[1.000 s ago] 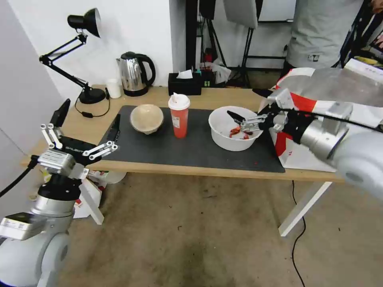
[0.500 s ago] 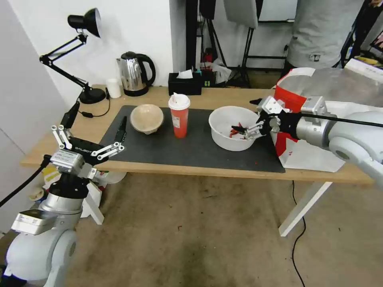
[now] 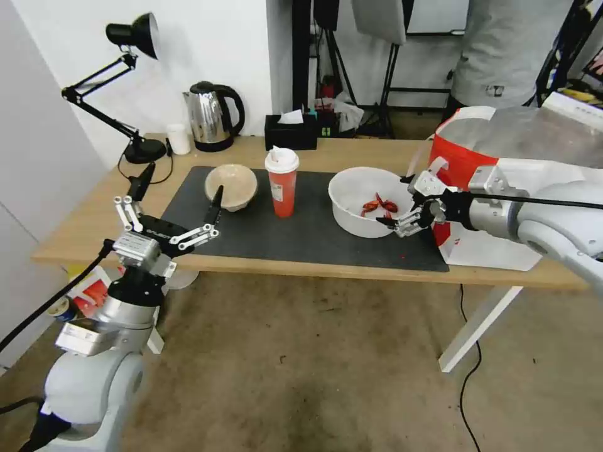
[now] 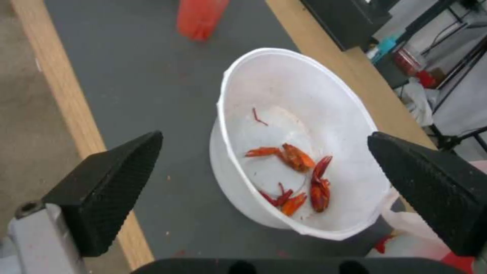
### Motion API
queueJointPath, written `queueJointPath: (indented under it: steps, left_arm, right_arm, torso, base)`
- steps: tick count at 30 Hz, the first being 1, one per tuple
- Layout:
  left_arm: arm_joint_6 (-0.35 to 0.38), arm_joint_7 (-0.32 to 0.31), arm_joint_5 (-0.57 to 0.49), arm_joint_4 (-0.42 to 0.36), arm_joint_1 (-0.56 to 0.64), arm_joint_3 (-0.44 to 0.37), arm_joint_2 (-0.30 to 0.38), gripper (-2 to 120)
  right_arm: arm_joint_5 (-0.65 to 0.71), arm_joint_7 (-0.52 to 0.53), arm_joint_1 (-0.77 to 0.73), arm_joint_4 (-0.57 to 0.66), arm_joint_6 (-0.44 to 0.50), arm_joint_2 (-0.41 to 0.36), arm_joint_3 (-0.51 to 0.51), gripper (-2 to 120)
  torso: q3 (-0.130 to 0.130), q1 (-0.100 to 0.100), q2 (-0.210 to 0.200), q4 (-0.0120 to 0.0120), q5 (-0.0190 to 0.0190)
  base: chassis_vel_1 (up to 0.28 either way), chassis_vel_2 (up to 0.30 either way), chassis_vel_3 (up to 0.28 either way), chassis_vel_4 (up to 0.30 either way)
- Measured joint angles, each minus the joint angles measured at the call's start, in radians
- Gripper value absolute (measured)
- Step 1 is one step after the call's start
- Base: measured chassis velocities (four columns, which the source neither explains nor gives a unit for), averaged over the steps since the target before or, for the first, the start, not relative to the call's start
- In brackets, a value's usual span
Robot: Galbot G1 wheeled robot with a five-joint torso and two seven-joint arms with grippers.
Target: Pick up the trash from the table and place it into the takeout bag.
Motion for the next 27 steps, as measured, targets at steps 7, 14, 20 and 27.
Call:
queueJointPath:
  steps: [7, 14, 20, 27]
  left_arm:
    - [0.0, 0.0, 0.003, -0.002, 0.001, 0.003, -0.002, 100]
    - [0.0, 0.0, 0.012, -0.011, 0.008, 0.015, -0.006, 100]
    - [0.0, 0.001, 0.016, -0.021, 0.016, 0.019, -0.009, 100]
    - [-0.014, 0.004, 0.023, -0.029, 0.034, 0.017, -0.012, 100]
  right_arm:
    - [0.026, -0.007, 0.009, 0.002, -0.011, -0.003, -0.013, 100]
    - [0.027, -0.018, 0.017, -0.017, -0.014, 0.001, -0.027, 100]
    - [0.023, -0.032, 0.036, -0.051, -0.015, 0.013, -0.053, 100]
    - [0.005, -0.043, 0.067, -0.096, -0.015, 0.041, -0.085, 100]
  torso:
    - [0.0, 0.0, 0.0, 0.0003, 0.0]
    - [0.0, 0.0, 0.0, 0.0003, 0.0]
    - [0.0, 0.0, 0.0, 0.0001, 0.0]
    - [0.0, 0.0, 0.0, 0.0003, -0.0001]
  base:
    - [0.0, 0.0, 0.0, 0.0]
    - [0.0, 0.0, 0.0, 0.0]
    - [0.0, 0.0, 0.0, 0.0]
    - [0.0, 0.0, 0.0, 0.0]
